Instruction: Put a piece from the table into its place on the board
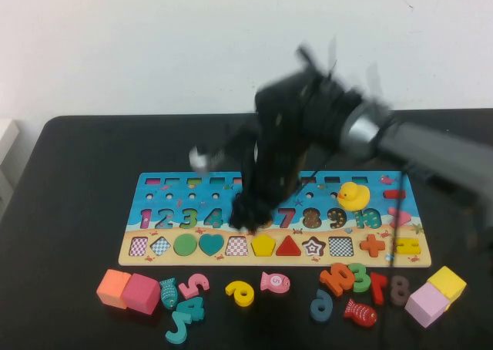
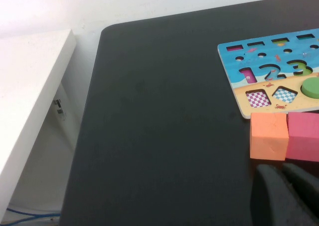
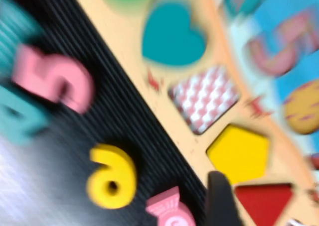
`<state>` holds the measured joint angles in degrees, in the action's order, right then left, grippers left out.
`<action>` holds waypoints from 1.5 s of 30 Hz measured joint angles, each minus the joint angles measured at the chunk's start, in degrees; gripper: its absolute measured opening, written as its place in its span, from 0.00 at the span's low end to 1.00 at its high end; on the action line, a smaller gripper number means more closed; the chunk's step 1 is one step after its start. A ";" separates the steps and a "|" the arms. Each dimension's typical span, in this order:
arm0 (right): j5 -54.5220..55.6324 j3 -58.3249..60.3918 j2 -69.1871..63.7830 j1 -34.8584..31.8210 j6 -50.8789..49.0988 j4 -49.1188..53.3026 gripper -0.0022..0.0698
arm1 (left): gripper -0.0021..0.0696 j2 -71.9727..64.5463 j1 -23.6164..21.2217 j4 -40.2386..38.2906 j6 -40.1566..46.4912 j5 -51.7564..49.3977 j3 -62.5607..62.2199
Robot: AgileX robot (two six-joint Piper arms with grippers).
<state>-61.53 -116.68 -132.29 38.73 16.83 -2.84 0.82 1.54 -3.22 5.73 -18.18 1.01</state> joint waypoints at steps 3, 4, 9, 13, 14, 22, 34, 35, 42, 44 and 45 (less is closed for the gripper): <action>0.35 0.00 5.89 0.00 -1.98 -1.38 0.51 | 0.03 0.00 0.00 0.00 0.00 0.00 0.00; 0.35 0.00 8.01 0.00 -2.25 -1.61 0.44 | 0.03 0.00 0.00 0.00 0.00 0.00 0.00; -1.83 0.00 16.75 0.00 -2.68 -2.03 0.11 | 0.03 0.00 0.00 0.00 0.00 0.00 0.00; -1.37 3.66 23.40 0.00 -2.81 -3.58 0.06 | 0.03 0.00 0.00 0.00 0.00 0.00 0.00; -0.45 5.53 25.39 0.00 -2.81 -4.13 0.06 | 0.03 0.00 0.00 0.00 0.00 0.00 0.00; 15.27 28.60 45.24 0.00 -2.85 -6.10 0.06 | 0.03 0.00 0.00 0.00 0.00 0.00 0.00; 32.86 59.47 76.44 0.00 -1.58 -6.10 0.06 | 0.03 0.00 0.00 0.00 -0.12 0.00 0.00; 33.00 61.24 78.34 0.00 -1.48 -6.10 0.06 | 0.03 0.00 0.00 0.00 -0.12 0.00 0.00; 33.10 69.62 90.29 0.00 -1.25 -5.73 0.06 | 0.03 0.00 0.00 0.00 -0.12 0.00 0.00; 32.46 70.94 93.16 0.00 -1.21 -3.42 0.06 | 0.03 0.00 0.00 0.00 -0.12 0.00 0.00; 31.48 71.58 94.66 0.00 -1.21 -2.11 0.06 | 0.03 0.00 0.00 0.00 -0.12 0.00 0.00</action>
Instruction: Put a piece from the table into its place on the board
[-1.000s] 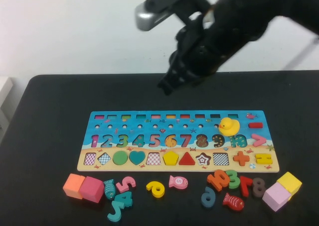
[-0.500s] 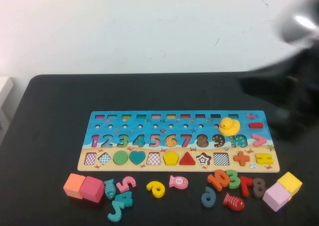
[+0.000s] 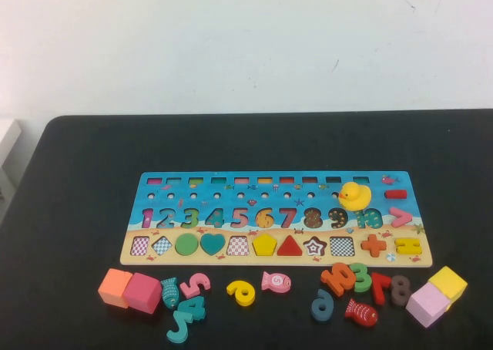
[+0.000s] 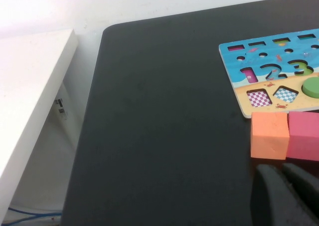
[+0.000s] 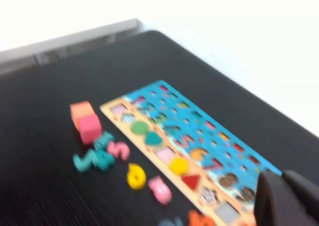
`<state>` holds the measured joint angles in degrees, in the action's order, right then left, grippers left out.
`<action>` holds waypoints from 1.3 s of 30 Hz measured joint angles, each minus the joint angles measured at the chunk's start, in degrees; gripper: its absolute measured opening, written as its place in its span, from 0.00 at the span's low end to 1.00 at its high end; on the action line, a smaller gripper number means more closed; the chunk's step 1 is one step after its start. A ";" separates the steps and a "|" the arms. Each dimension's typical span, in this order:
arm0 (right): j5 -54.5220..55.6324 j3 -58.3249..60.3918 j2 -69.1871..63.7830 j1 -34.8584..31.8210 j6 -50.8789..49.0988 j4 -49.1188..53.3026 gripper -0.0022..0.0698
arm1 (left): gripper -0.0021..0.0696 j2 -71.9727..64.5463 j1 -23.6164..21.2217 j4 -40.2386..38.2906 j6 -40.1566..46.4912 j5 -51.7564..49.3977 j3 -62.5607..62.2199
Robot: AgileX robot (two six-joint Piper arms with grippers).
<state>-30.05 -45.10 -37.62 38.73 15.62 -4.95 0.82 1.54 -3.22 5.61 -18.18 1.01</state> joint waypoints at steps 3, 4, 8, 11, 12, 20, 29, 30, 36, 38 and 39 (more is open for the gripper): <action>-3.95 1.17 3.32 0.00 0.00 2.85 0.06 | 0.03 0.00 0.00 0.00 0.00 0.00 0.00; -5.91 1.43 4.12 0.00 0.00 3.63 0.06 | 0.03 0.00 0.00 0.00 0.00 0.00 0.00; -15.46 1.46 5.48 0.00 0.00 6.54 0.06 | 0.03 0.00 0.00 0.00 0.00 0.00 0.00; -18.92 3.09 5.84 0.00 -1.64 7.35 0.06 | 0.03 0.00 0.00 0.00 0.10 0.00 0.00; -17.43 4.20 6.30 0.00 -2.03 7.35 0.06 | 0.03 0.00 0.00 0.00 0.11 0.00 0.00; 21.72 26.34 11.87 0.00 -2.92 7.57 0.06 | 0.03 0.00 0.00 0.00 0.11 0.00 0.00; 51.42 46.47 17.20 -3.43 -2.93 -4.66 0.06 | 0.03 0.00 0.00 -0.04 0.11 0.00 0.00; 51.42 46.56 18.21 -5.13 -2.64 -5.15 0.06 | 0.03 0.00 0.00 -0.04 0.11 0.00 0.00; 49.22 46.56 23.97 -20.86 4.49 -6.29 0.06 | 0.03 0.00 0.00 -0.04 0.11 0.00 0.00; 46.88 46.56 26.25 -26.55 6.19 -6.36 0.06 | 0.03 0.00 0.00 -0.04 0.11 0.00 0.00; 45.20 46.56 27.56 -29.25 6.55 -6.36 0.06 | 0.03 0.00 0.00 -0.04 0.11 0.00 0.00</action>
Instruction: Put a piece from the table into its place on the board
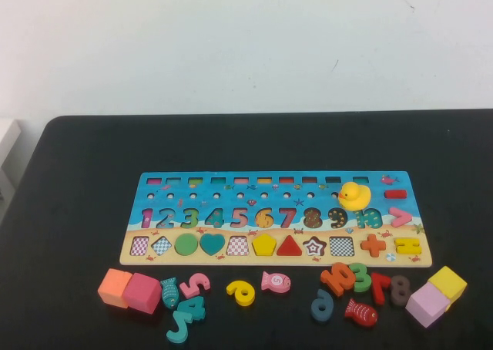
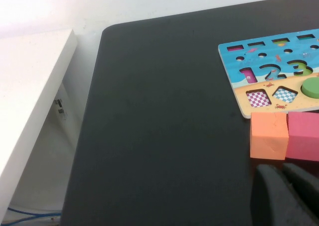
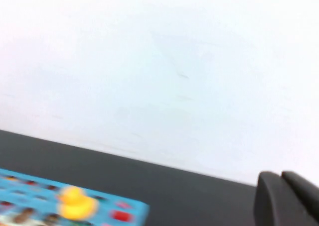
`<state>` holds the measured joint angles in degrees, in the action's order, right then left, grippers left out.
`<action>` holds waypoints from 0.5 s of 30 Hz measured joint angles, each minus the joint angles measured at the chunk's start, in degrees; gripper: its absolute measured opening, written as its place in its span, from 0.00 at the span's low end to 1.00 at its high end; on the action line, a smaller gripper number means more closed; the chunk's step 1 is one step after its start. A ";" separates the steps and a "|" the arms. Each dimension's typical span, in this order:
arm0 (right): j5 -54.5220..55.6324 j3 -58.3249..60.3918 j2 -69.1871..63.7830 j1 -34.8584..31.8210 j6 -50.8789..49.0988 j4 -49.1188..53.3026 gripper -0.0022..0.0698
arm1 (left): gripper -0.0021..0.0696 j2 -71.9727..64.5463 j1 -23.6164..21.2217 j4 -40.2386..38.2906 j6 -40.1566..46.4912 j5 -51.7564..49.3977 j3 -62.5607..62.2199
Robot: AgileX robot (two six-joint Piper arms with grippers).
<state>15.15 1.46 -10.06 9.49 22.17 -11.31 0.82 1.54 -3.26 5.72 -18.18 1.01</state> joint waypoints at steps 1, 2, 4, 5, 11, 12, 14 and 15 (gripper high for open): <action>-2.01 0.00 1.48 -2.09 0.13 0.00 0.06 | 0.03 0.00 0.00 0.00 0.00 0.00 0.00; -4.24 0.00 3.07 -4.58 0.27 0.00 0.06 | 0.03 0.00 0.00 0.00 0.00 0.00 0.00; -8.93 0.00 6.22 -8.72 0.27 -0.05 0.06 | 0.03 0.00 0.00 0.00 -0.12 0.00 0.00; -11.69 0.00 8.05 -10.83 -0.20 -0.05 0.06 | 0.03 0.00 0.00 0.00 -0.12 0.00 0.00; -21.52 0.13 10.66 -16.76 -2.23 -1.16 0.06 | 0.03 0.00 0.00 0.00 -0.12 0.00 0.00; -22.47 0.27 10.66 -16.74 -2.32 -1.75 0.06 | 0.03 0.00 0.00 0.00 -0.12 0.00 0.00; -23.03 0.31 10.66 -16.74 -2.36 -2.19 0.06 | 0.03 0.00 0.00 0.00 -0.12 0.00 0.00; -23.28 0.31 10.66 -16.74 -2.46 -2.35 0.06 | 0.03 0.00 0.00 0.00 -0.12 0.00 0.00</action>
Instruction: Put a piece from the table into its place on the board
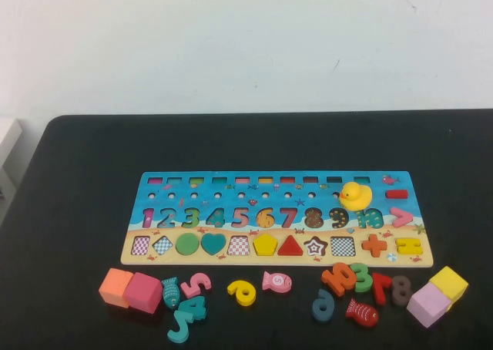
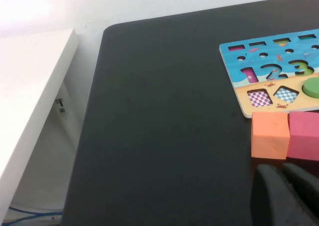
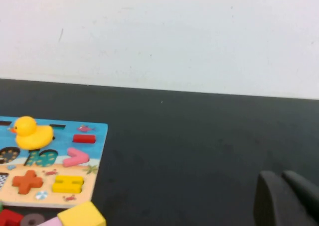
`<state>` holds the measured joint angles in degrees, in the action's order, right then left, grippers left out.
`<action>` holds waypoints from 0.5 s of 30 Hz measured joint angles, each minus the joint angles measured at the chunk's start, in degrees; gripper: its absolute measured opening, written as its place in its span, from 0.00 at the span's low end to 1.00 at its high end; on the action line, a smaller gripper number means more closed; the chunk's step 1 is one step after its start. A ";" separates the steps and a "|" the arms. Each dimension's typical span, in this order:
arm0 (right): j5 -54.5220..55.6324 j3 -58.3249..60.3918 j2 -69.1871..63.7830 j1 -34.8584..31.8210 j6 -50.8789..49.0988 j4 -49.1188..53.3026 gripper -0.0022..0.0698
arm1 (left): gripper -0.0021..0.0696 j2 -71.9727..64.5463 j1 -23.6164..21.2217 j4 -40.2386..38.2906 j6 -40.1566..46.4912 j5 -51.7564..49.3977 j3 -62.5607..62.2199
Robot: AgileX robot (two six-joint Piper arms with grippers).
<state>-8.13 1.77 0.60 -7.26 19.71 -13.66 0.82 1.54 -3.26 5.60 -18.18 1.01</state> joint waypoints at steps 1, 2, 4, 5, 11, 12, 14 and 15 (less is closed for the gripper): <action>-0.24 0.00 0.00 0.00 -0.28 -0.28 0.06 | 0.03 0.00 0.00 0.00 0.00 0.00 0.00; -0.59 0.00 0.00 0.00 -1.09 -0.31 0.06 | 0.03 0.00 0.00 0.00 0.00 0.00 0.00; -1.98 0.00 0.00 0.25 -5.65 2.60 0.06 | 0.03 0.00 0.00 0.00 0.00 0.00 0.00; -2.71 0.00 0.00 0.63 -8.62 4.85 0.06 | 0.03 0.00 0.00 0.00 0.00 0.00 0.00; -7.30 0.00 0.00 6.67 -28.72 20.37 0.06 | 0.03 0.00 0.00 0.00 0.00 0.00 0.00; -8.10 0.00 0.00 7.21 -29.91 21.38 0.06 | 0.03 0.00 0.00 0.00 0.00 0.00 0.00; -10.07 0.00 0.00 7.73 -31.40 22.06 0.06 | 0.03 0.00 0.00 -0.09 0.00 0.00 0.00; -10.45 0.00 0.00 7.81 -31.75 22.14 0.06 | 0.03 0.00 0.00 -0.09 0.00 0.00 0.00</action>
<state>-18.58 1.77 0.60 0.55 -12.04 8.47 0.82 1.54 -3.35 5.60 -18.18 1.01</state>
